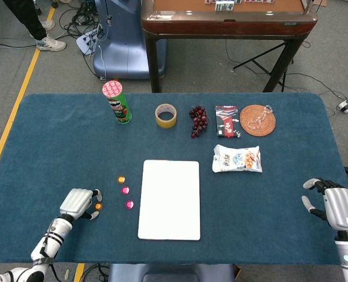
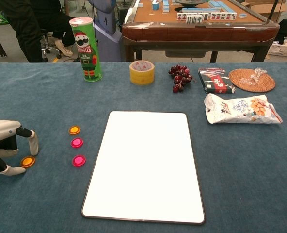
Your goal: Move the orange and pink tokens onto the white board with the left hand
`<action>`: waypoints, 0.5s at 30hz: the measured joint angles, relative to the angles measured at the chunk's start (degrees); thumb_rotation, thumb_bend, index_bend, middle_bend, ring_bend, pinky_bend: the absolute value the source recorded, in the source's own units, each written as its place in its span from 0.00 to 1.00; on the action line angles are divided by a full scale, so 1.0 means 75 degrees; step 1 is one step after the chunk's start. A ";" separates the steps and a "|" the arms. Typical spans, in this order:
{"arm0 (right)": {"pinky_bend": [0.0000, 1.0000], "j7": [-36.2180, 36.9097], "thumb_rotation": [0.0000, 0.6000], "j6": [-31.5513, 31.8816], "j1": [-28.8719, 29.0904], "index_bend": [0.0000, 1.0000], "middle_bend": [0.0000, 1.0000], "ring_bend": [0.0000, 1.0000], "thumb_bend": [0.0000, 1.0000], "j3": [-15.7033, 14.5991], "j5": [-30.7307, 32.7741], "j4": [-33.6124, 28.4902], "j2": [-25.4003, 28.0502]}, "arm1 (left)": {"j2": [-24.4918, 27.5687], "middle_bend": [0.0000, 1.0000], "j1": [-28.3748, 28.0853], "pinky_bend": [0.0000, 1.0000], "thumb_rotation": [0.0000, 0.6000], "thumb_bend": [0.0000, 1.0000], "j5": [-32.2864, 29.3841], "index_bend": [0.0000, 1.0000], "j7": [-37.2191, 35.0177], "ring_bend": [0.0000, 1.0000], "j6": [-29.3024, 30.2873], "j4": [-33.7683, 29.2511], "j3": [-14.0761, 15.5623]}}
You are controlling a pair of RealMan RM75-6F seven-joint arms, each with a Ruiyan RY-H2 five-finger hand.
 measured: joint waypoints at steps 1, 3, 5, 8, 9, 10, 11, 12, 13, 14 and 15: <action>0.61 -0.0003 1.00 0.0003 0.0000 0.47 0.50 0.50 0.25 0.0001 -0.0002 -0.0004 0.0002 | -0.0001 1.00 0.0002 1.00 1.00 0.28 0.0001 0.55 -0.0001 1.00 0.0006 -0.0002 0.0004; 0.61 -0.0010 1.00 0.0000 0.0003 0.47 0.50 0.50 0.25 0.0002 -0.0002 -0.0010 0.0006 | -0.0003 1.00 0.0003 1.00 1.00 0.29 0.0011 0.55 -0.0009 1.00 0.0013 -0.0004 0.0009; 0.61 -0.0016 1.00 -0.0012 0.0006 0.47 0.50 0.50 0.25 -0.0001 0.0003 -0.0008 0.0003 | -0.0006 1.00 0.0003 1.00 1.00 0.30 0.0020 0.55 -0.0016 1.00 0.0015 -0.0002 0.0018; 0.61 -0.0016 1.00 -0.0026 0.0011 0.47 0.50 0.50 0.25 -0.0006 0.0005 -0.0004 -0.0006 | -0.0011 1.00 -0.0002 1.00 1.00 0.30 0.0021 0.56 -0.0011 1.00 0.0011 0.0009 0.0027; 0.61 -0.0017 1.00 -0.0029 0.0012 0.47 0.50 0.50 0.25 -0.0006 0.0007 -0.0001 -0.0009 | -0.0013 1.00 -0.0003 1.00 1.00 0.30 0.0019 0.56 -0.0007 1.00 0.0011 0.0011 0.0030; 0.61 -0.0016 1.00 -0.0029 0.0013 0.47 0.50 0.50 0.25 -0.0006 0.0008 0.0000 -0.0011 | -0.0015 1.00 -0.0005 1.00 1.00 0.30 0.0015 0.56 -0.0002 1.00 0.0009 0.0011 0.0032; 0.61 -0.0011 1.00 -0.0030 0.0014 0.47 0.50 0.50 0.25 -0.0005 0.0010 0.0003 -0.0015 | -0.0014 1.00 -0.0007 1.00 1.00 0.30 0.0015 0.56 0.0000 1.00 0.0006 0.0010 0.0034; 0.61 -0.0007 1.00 -0.0031 0.0015 0.47 0.50 0.50 0.25 -0.0004 0.0012 0.0006 -0.0016 | -0.0013 1.00 -0.0009 1.00 1.00 0.30 0.0014 0.56 0.0004 1.00 0.0004 0.0010 0.0036; 0.61 -0.0004 1.00 -0.0031 0.0015 0.47 0.50 0.50 0.25 -0.0004 0.0013 0.0009 -0.0018 | -0.0011 1.00 -0.0011 1.00 1.00 0.30 0.0010 0.56 0.0012 1.00 0.0000 0.0008 0.0041; 0.61 -0.0002 1.00 -0.0034 0.0015 0.47 0.50 0.50 0.25 -0.0004 0.0016 0.0014 -0.0020 | -0.0009 1.00 -0.0013 1.00 1.00 0.30 0.0007 0.56 0.0016 1.00 -0.0003 0.0006 0.0044; 0.61 0.0001 1.00 -0.0037 0.0016 0.47 0.50 0.50 0.25 -0.0004 0.0018 0.0015 -0.0021 | -0.0006 1.00 -0.0014 1.00 1.00 0.30 0.0002 0.56 0.0018 1.00 -0.0007 0.0004 0.0047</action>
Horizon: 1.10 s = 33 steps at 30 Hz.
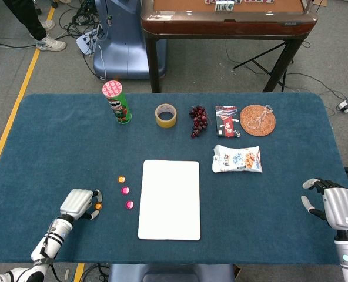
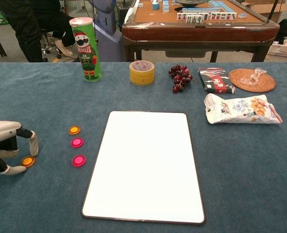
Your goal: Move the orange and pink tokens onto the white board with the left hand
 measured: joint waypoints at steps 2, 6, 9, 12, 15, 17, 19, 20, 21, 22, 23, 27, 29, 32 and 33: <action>0.61 0.0004 1.00 -0.0004 0.0002 0.47 0.50 0.50 0.25 -0.0001 0.0000 0.0005 -0.0003 | 0.0002 1.00 0.0000 1.00 1.00 0.30 -0.0003 0.56 -0.0003 1.00 -0.0001 0.0000 0.0006; 0.61 0.0011 1.00 -0.0003 0.0007 0.47 0.50 0.50 0.25 0.0001 -0.0004 0.0007 -0.0006 | -0.0004 1.00 -0.0001 1.00 1.00 0.30 0.0000 0.56 -0.0005 1.00 0.0008 0.0013 0.0008; 0.61 0.0008 1.00 0.0006 0.0006 0.47 0.50 0.50 0.25 0.0000 -0.0012 0.0001 -0.0003 | -0.0013 1.00 0.0001 1.00 1.00 0.30 0.0013 0.57 -0.0007 1.00 0.0038 0.0018 0.0001; 0.61 0.0007 1.00 0.0014 0.0005 0.47 0.50 0.50 0.25 0.0002 -0.0013 -0.0012 0.0007 | -0.0012 1.00 0.0002 1.00 1.00 0.31 0.0029 0.59 -0.0018 1.00 0.0065 0.0019 -0.0011; 0.61 0.0011 1.00 0.0019 0.0003 0.47 0.50 0.50 0.25 0.0003 -0.0013 -0.0019 0.0012 | 0.0003 1.00 0.0005 1.00 1.00 0.32 0.0059 0.61 -0.0054 1.00 0.0097 -0.0001 -0.0026; 0.61 0.0014 1.00 0.0022 0.0002 0.47 0.50 0.50 0.25 0.0002 -0.0015 -0.0019 0.0014 | 0.0025 1.00 0.0008 1.00 1.00 0.32 0.0080 0.61 -0.0096 1.00 0.0115 -0.0050 -0.0037; 0.61 0.0015 1.00 0.0025 0.0003 0.47 0.50 0.50 0.25 0.0007 -0.0012 -0.0020 0.0016 | 0.0068 1.00 0.0008 1.00 1.00 0.32 0.0089 0.61 -0.0170 1.00 0.0107 -0.0158 -0.0052; 0.61 0.0016 1.00 0.0022 0.0005 0.47 0.50 0.50 0.25 0.0010 -0.0009 -0.0026 0.0020 | 0.0122 1.00 0.0004 1.00 1.00 0.32 0.0109 0.62 -0.0232 1.00 0.0103 -0.0282 -0.0065; 0.61 0.0015 1.00 0.0022 0.0008 0.47 0.50 0.50 0.25 0.0012 -0.0010 -0.0032 0.0023 | 0.0176 1.00 0.0000 1.00 1.00 0.32 0.0141 0.62 -0.0268 1.00 0.0109 -0.0400 -0.0076; 0.61 0.0010 1.00 0.0021 0.0010 0.47 0.50 0.50 0.25 0.0013 -0.0012 -0.0038 0.0025 | 0.0258 1.00 -0.0009 1.00 1.00 0.32 0.0213 0.62 -0.0295 1.00 0.0137 -0.0580 -0.0092; 0.61 0.0001 1.00 0.0020 0.0014 0.47 0.50 0.50 0.25 0.0015 -0.0016 -0.0047 0.0027 | 0.0324 1.00 -0.0018 1.00 1.00 0.32 0.0286 0.62 -0.0300 1.00 0.0171 -0.0728 -0.0105; 0.61 -0.0020 1.00 0.0031 0.0026 0.47 0.50 0.50 0.25 0.0017 -0.0043 -0.0078 0.0031 | 0.0611 1.00 -0.0113 1.00 1.00 0.32 0.0614 0.62 -0.0219 1.00 0.0307 -0.1445 -0.0194; 0.61 -0.0024 1.00 0.0019 0.0035 0.47 0.50 0.50 0.25 0.0015 -0.0047 -0.0079 0.0026 | 0.0750 1.00 -0.0226 1.00 1.00 0.32 0.0750 0.62 -0.0099 1.00 0.0324 -0.1851 -0.0272; 0.61 -0.0018 1.00 0.0006 0.0040 0.47 0.50 0.50 0.25 0.0004 -0.0055 -0.0066 0.0014 | 0.0899 1.00 -0.0480 1.00 1.00 0.32 0.0887 0.62 0.0214 1.00 0.0296 -0.2356 -0.0435; 0.61 -0.0013 1.00 0.0003 0.0039 0.47 0.50 0.50 0.25 0.0000 -0.0053 -0.0058 0.0013 | 0.0922 1.00 -0.0568 1.00 1.00 0.32 0.0907 0.62 0.0333 1.00 0.0273 -0.2459 -0.0487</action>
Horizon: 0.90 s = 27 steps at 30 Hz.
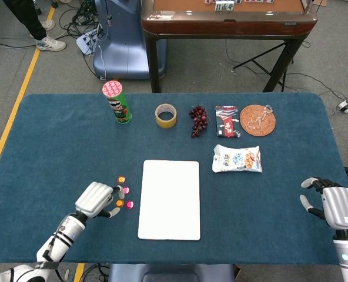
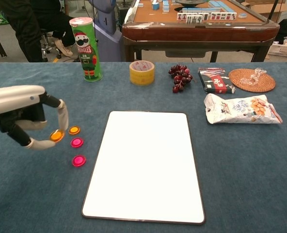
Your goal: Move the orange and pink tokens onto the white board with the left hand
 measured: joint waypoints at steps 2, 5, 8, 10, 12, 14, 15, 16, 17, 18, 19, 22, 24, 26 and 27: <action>0.61 0.0021 1.00 0.0005 -0.0011 0.47 0.50 0.50 0.25 -0.0006 0.0008 0.0023 -0.0004 | 0.0023 1.00 -0.0214 1.00 1.00 0.32 0.0002 0.62 0.0302 1.00 -0.0083 -0.0174 -0.0117; 0.61 0.0069 1.00 0.0017 -0.0030 0.47 0.50 0.50 0.25 -0.0005 0.0034 0.0061 -0.0008 | -0.0016 1.00 -0.0525 1.00 1.00 0.32 -0.0104 0.62 0.0730 1.00 -0.0239 -0.0332 -0.0267; 0.61 0.0121 1.00 0.0031 -0.0050 0.47 0.50 0.50 0.25 -0.0014 0.0040 0.0113 -0.0020 | -0.0170 1.00 -0.0808 1.00 1.00 0.32 -0.0305 0.61 0.1126 1.00 -0.0398 -0.0389 -0.0351; 0.61 0.0152 1.00 0.0038 -0.0060 0.47 0.50 0.50 0.25 -0.0020 0.0040 0.0141 -0.0030 | -0.0323 1.00 -0.0958 1.00 1.00 0.32 -0.0444 0.61 0.1319 1.00 -0.0501 -0.0394 -0.0363; 0.61 0.0182 1.00 0.0045 -0.0066 0.47 0.50 0.50 0.25 -0.0024 0.0039 0.0163 -0.0042 | -0.0519 1.00 -0.1105 1.00 1.00 0.32 -0.0561 0.61 0.1496 1.00 -0.0603 -0.0374 -0.0345; 0.61 0.0210 1.00 0.0047 -0.0071 0.47 0.50 0.50 0.25 -0.0026 0.0039 0.0187 -0.0057 | -0.0719 1.00 -0.1227 1.00 1.00 0.32 -0.0628 0.61 0.1662 1.00 -0.0665 -0.0310 -0.0308; 0.61 0.0214 1.00 0.0045 -0.0070 0.47 0.50 0.50 0.25 -0.0027 0.0037 0.0194 -0.0062 | -0.0807 1.00 -0.1274 1.00 1.00 0.32 -0.0649 0.61 0.1730 1.00 -0.0681 -0.0269 -0.0292; 0.61 0.0216 1.00 0.0042 -0.0069 0.47 0.50 0.50 0.25 -0.0029 0.0036 0.0198 -0.0066 | -0.0927 1.00 -0.1335 1.00 1.00 0.32 -0.0678 0.60 0.1803 1.00 -0.0699 -0.0210 -0.0274; 0.61 0.0218 1.00 0.0039 -0.0067 0.47 0.50 0.50 0.25 -0.0030 0.0034 0.0205 -0.0074 | -0.1018 1.00 -0.1379 1.00 1.00 0.32 -0.0700 0.60 0.1839 1.00 -0.0710 -0.0162 -0.0263; 0.61 0.0218 1.00 0.0036 -0.0065 0.47 0.50 0.50 0.25 -0.0030 0.0034 0.0211 -0.0080 | -0.1110 1.00 -0.1424 1.00 1.00 0.32 -0.0721 0.59 0.1877 1.00 -0.0717 -0.0108 -0.0255; 0.61 0.0221 1.00 0.0029 -0.0061 0.47 0.50 0.50 0.25 -0.0030 0.0033 0.0217 -0.0087 | -0.1232 1.00 -0.1482 1.00 1.00 0.32 -0.0746 0.58 0.1931 1.00 -0.0721 -0.0027 -0.0247; 0.61 0.0231 1.00 0.0009 -0.0053 0.47 0.50 0.50 0.25 -0.0034 0.0033 0.0234 -0.0101 | -0.1517 1.00 -0.1606 1.00 1.00 0.32 -0.0799 0.55 0.2035 1.00 -0.0716 0.0187 -0.0223; 0.61 0.0235 1.00 -0.0003 -0.0047 0.47 0.50 0.50 0.25 -0.0033 0.0037 0.0245 -0.0110 | -0.1666 1.00 -0.1672 1.00 1.00 0.32 -0.0836 0.53 0.2075 1.00 -0.0718 0.0307 -0.0198; 0.61 0.0246 1.00 -0.0008 -0.0044 0.47 0.50 0.50 0.25 -0.0030 0.0041 0.0255 -0.0117 | -0.1802 1.00 -0.1738 1.00 1.00 0.32 -0.0848 0.48 0.2147 1.00 -0.0700 0.0436 -0.0166; 0.61 0.0252 1.00 -0.0011 -0.0042 0.47 0.50 0.50 0.25 -0.0031 0.0040 0.0261 -0.0124 | -0.1851 1.00 -0.1762 1.00 1.00 0.32 -0.0849 0.47 0.2187 1.00 -0.0684 0.0486 -0.0154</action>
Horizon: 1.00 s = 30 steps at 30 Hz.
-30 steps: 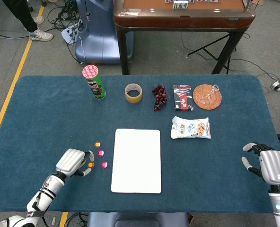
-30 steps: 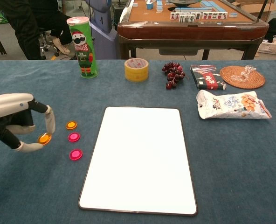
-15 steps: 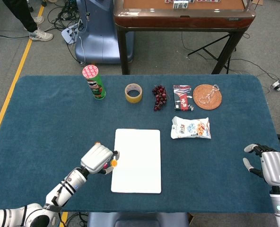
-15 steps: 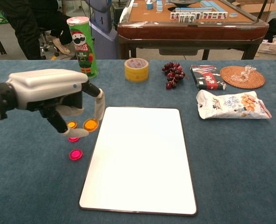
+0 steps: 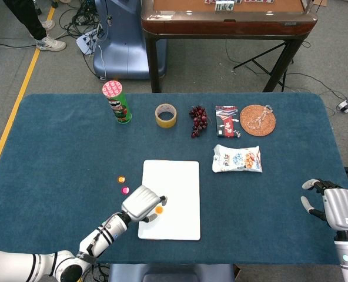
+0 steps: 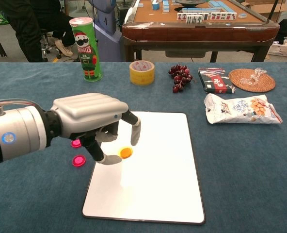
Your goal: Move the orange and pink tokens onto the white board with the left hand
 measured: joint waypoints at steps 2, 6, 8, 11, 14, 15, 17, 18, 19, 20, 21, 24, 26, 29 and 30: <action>0.61 0.0012 1.00 -0.0011 0.0006 0.47 0.50 0.50 0.25 -0.0004 -0.0004 0.0016 -0.0019 | -0.0109 1.00 -0.0052 1.00 1.00 0.32 -0.0008 0.42 0.0074 1.00 0.0041 0.0113 0.0015; 0.61 0.0025 1.00 -0.0049 0.0021 0.47 0.50 0.50 0.25 -0.0013 -0.0003 0.0057 -0.0053 | -0.0211 1.00 -0.0116 1.00 1.00 0.25 -0.0189 0.35 0.0160 1.00 0.0111 0.0221 -0.0008; 0.61 0.0041 1.00 -0.0049 0.0025 0.47 0.50 0.50 0.25 -0.0012 -0.0005 0.0077 -0.0065 | -0.0238 1.00 -0.0123 1.00 1.00 0.23 -0.0303 0.34 0.0138 1.00 0.0191 0.0255 -0.0048; 0.61 0.0084 1.00 -0.0039 0.0024 0.47 0.50 0.50 0.25 -0.0010 -0.0009 0.0105 -0.0071 | -0.0234 1.00 -0.0083 1.00 1.00 0.23 -0.0383 0.38 -0.0019 1.00 0.0336 0.0337 -0.0106; 0.61 0.0109 1.00 -0.0049 0.0026 0.47 0.50 0.50 0.25 -0.0006 0.0002 0.0129 -0.0073 | -0.0184 1.00 -0.0023 1.00 1.00 0.23 -0.0538 0.42 -0.0254 1.00 0.0403 0.0474 -0.0157; 0.61 0.0114 1.00 -0.0056 0.0029 0.47 0.50 0.50 0.25 -0.0005 0.0005 0.0131 -0.0074 | -0.0162 1.00 -0.0010 1.00 1.00 0.23 -0.0604 0.43 -0.0322 1.00 0.0401 0.0524 -0.0168; 0.61 0.0107 1.00 -0.0065 0.0038 0.47 0.50 0.50 0.25 -0.0002 0.0006 0.0130 -0.0077 | -0.0111 1.00 0.0002 1.00 1.00 0.23 -0.0765 0.46 -0.0423 1.00 0.0369 0.0672 -0.0188; 0.61 0.0099 1.00 -0.0069 0.0043 0.47 0.50 0.50 0.25 -0.0001 0.0004 0.0123 -0.0079 | -0.0096 1.00 0.0002 1.00 1.00 0.23 -0.0831 0.47 -0.0443 1.00 0.0355 0.0745 -0.0195; 0.61 0.0094 1.00 -0.0071 0.0045 0.47 0.50 0.50 0.25 -0.0001 0.0003 0.0118 -0.0079 | -0.0085 1.00 -0.0001 1.00 1.00 0.23 -0.0919 0.48 -0.0461 1.00 0.0339 0.0844 -0.0204; 0.61 0.0080 1.00 -0.0076 0.0050 0.47 0.50 0.50 0.25 -0.0002 -0.0001 0.0104 -0.0079 | -0.0082 1.00 -0.0005 1.00 1.00 0.23 -0.0989 0.48 -0.0474 1.00 0.0328 0.0918 -0.0212; 0.61 0.0068 1.00 -0.0080 0.0053 0.47 0.50 0.50 0.25 -0.0003 -0.0004 0.0094 -0.0077 | -0.0082 1.00 -0.0011 1.00 1.00 0.23 -0.1062 0.49 -0.0486 1.00 0.0316 0.0990 -0.0221; 0.61 0.0023 1.00 -0.0093 0.0064 0.47 0.50 0.50 0.25 -0.0004 -0.0008 0.0050 -0.0062 | -0.0102 1.00 -0.0040 1.00 1.00 0.23 -0.1301 0.50 -0.0521 1.00 0.0276 0.1228 -0.0261; 0.61 -0.0002 1.00 -0.0096 0.0068 0.47 0.50 0.50 0.25 -0.0003 -0.0009 0.0018 -0.0046 | -0.0123 1.00 -0.0078 1.00 1.00 0.23 -0.1436 0.50 -0.0515 1.00 0.0231 0.1401 -0.0275; 0.61 -0.0013 1.00 -0.0085 0.0066 0.47 0.50 0.50 0.25 -0.0003 -0.0013 -0.0009 -0.0036 | -0.0159 1.00 -0.0139 1.00 1.00 0.23 -0.1628 0.51 -0.0483 1.00 0.0180 0.1621 -0.0299; 0.61 -0.0009 1.00 -0.0084 0.0063 0.47 0.50 0.50 0.25 -0.0005 -0.0011 -0.0010 -0.0034 | -0.0169 1.00 -0.0151 1.00 1.00 0.23 -0.1686 0.51 -0.0485 1.00 0.0171 0.1669 -0.0313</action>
